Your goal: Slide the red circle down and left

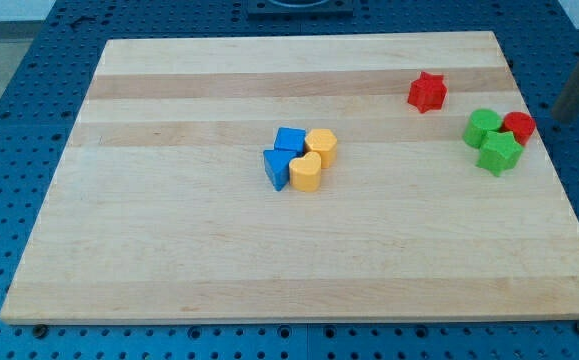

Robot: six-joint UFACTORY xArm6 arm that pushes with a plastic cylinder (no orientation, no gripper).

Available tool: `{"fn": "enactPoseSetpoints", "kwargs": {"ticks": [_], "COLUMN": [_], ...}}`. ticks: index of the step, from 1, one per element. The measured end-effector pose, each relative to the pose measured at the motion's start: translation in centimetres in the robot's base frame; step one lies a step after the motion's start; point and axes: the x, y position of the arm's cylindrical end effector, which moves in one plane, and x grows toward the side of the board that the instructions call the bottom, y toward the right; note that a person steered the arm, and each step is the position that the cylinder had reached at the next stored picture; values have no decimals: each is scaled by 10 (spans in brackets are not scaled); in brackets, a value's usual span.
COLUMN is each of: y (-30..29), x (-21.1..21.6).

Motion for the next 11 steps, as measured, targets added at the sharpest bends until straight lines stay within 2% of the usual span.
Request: {"fn": "enactPoseSetpoints", "kwargs": {"ticks": [3,8,11], "y": [-115,-158,-172], "x": [9,52,108]}}
